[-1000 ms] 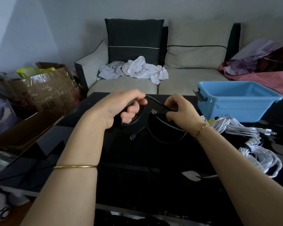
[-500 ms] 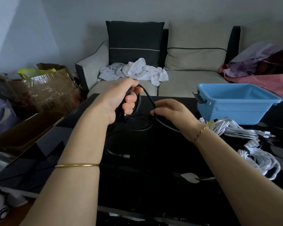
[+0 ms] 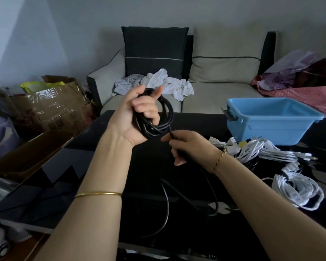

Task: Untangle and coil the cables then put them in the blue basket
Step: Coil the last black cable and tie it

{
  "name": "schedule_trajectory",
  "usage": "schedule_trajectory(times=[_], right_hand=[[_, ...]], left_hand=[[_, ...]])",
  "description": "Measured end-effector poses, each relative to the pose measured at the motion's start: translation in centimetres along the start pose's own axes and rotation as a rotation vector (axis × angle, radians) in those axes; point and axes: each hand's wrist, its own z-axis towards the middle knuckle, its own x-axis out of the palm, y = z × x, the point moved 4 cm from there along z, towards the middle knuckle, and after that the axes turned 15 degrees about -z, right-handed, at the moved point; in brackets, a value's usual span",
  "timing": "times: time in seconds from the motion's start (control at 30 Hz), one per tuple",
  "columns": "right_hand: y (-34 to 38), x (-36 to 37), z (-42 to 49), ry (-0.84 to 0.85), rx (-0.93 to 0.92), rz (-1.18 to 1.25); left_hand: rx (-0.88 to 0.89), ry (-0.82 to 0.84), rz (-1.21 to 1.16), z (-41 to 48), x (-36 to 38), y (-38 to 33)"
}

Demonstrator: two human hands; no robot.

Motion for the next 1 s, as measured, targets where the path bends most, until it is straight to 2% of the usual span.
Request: schedule_trajectory(times=[0.1,0.2,0.3,0.43,0.5,0.63,0.7,0.87,1.0], right_hand=[[0.4,1.5,-0.8,0.23,0.033,-0.123],[1.3,1.7,-1.6,0.317,0.029,-0.211],[2.5,1.5,-1.8,0.314,0.01,-0.309],[4.1,1.7,-3.0,0.395,-0.021,-0.364],[5.0,1.1,-3.5,0.365,-0.07,-0.335],[6.0,-1.3,-3.8,0.197,-0.144,-0.239],[6.0,-2.2,-3.8,0.13,-0.155,-0.172],[5.2,-4.5,-3.1,-0.154,-0.157,-0.183],[4.4,-5.3,-2.7,-0.318,-0.156,-0.097]], left_hand=[[0.319,-0.183,0.0,0.2,-0.5,-0.8],[0.538,-0.355,0.098,0.3,-1.6,-1.7],[0.637,-0.472,0.224,0.5,-2.5,-1.9],[0.745,-0.464,0.508,0.5,-2.4,-1.5],[0.772,-0.466,0.699,0.5,-2.7,-1.7],[0.724,-0.452,1.151,0.3,-2.7,-1.3],[0.633,-0.437,1.307,0.3,-2.1,-0.3],[0.232,-0.382,1.409,0.5,-2.0,1.4],[0.04,-0.314,1.278,0.7,-2.1,2.3]])
